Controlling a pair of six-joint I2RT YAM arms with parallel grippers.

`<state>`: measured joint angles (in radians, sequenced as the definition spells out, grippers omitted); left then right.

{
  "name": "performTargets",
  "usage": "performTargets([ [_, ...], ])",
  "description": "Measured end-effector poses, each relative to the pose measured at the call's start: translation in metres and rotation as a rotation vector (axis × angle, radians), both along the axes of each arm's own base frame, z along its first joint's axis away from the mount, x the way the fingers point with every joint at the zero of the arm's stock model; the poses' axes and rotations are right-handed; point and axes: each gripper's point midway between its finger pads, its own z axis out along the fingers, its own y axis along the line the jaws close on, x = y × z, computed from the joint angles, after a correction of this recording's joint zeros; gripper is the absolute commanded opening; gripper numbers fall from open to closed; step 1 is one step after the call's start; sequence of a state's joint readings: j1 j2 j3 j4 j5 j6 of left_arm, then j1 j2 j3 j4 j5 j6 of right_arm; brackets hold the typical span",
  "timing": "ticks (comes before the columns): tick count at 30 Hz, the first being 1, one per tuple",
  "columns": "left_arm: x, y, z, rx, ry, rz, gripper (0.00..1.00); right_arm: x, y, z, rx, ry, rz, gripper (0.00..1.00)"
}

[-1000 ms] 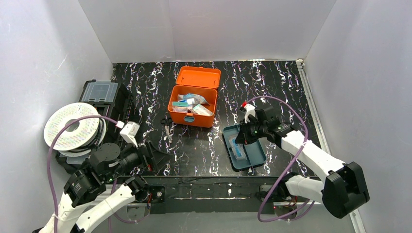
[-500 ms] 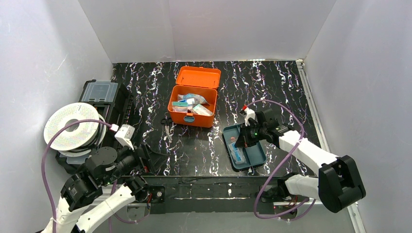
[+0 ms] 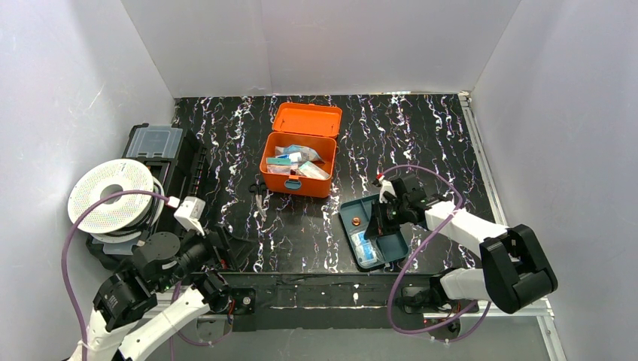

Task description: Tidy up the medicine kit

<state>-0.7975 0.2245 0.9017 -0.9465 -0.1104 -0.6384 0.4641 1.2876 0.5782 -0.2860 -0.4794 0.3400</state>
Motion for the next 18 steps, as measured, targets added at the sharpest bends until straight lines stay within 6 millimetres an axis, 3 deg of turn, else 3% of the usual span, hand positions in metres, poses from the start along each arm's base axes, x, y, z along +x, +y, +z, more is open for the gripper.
performTargets([
  [4, 0.002, 0.0, -0.009, 0.019, 0.014, 0.005, 0.98, 0.001, -0.003, -0.001, -0.02, -0.003, -0.019, 0.4],
  [7, 0.003, -0.001, -0.015, 0.033, 0.025, 0.004, 0.98, 0.003, -0.008, 0.004, -0.037, -0.027, -0.039, 0.45],
  [14, 0.003, -0.001, -0.021, 0.045, 0.032, 0.003, 0.98, 0.02, -0.015, 0.046, -0.053, -0.163, -0.093, 0.49],
  [18, 0.003, 0.0, -0.021, 0.047, 0.028, 0.004, 1.0, 0.026, -0.019, 0.075, -0.041, -0.245, -0.125, 0.41],
])
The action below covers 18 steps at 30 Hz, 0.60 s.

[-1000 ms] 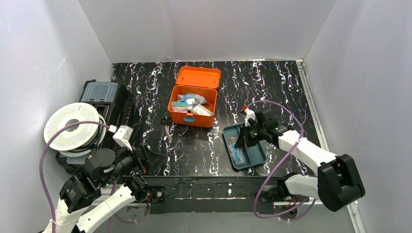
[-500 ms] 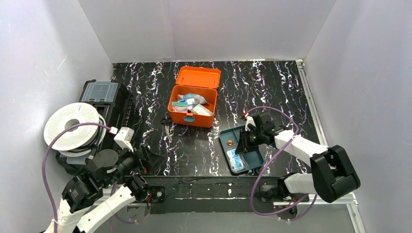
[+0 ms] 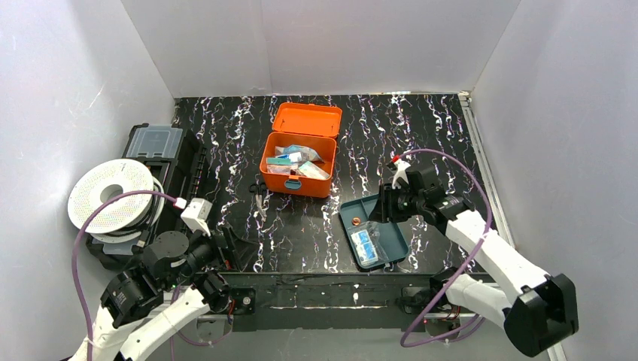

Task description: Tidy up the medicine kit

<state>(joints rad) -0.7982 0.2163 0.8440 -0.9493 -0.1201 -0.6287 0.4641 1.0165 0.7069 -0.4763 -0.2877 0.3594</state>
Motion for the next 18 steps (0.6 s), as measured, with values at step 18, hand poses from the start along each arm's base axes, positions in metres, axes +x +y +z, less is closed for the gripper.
performTargets([
  [18, 0.006, 0.001, -0.002, 0.025, -0.04, 0.003, 0.99, -0.046, -0.001, -0.01, -0.039, 0.072, 0.003, 0.01],
])
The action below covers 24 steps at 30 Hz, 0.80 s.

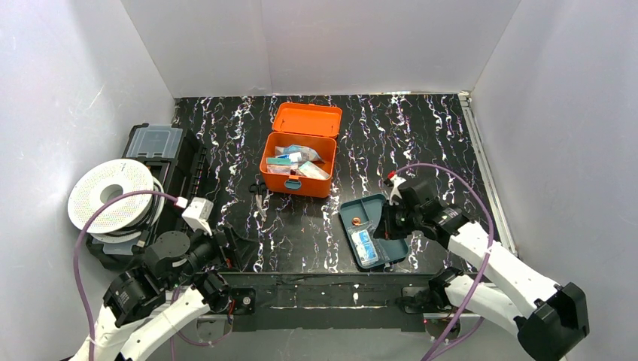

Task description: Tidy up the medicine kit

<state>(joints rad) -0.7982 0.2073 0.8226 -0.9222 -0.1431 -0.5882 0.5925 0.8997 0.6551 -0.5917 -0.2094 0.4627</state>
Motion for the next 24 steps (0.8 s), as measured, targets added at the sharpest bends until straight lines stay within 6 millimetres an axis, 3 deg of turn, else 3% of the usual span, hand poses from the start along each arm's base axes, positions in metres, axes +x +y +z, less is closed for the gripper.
performTargets([
  [12, 0.007, -0.004, -0.008, 0.033, -0.005, -0.008, 1.0, -0.011, 0.004, -0.047, -0.166, 0.109, -0.023, 0.01],
  [18, 0.007, -0.007, -0.009, 0.027, -0.007, -0.015, 1.0, -0.017, -0.003, -0.074, -0.255, 0.143, -0.055, 0.01],
  [24, 0.007, -0.008, -0.008, 0.021, -0.01, -0.021, 0.99, -0.021, -0.001, -0.088, -0.289, 0.151, -0.067, 0.01],
])
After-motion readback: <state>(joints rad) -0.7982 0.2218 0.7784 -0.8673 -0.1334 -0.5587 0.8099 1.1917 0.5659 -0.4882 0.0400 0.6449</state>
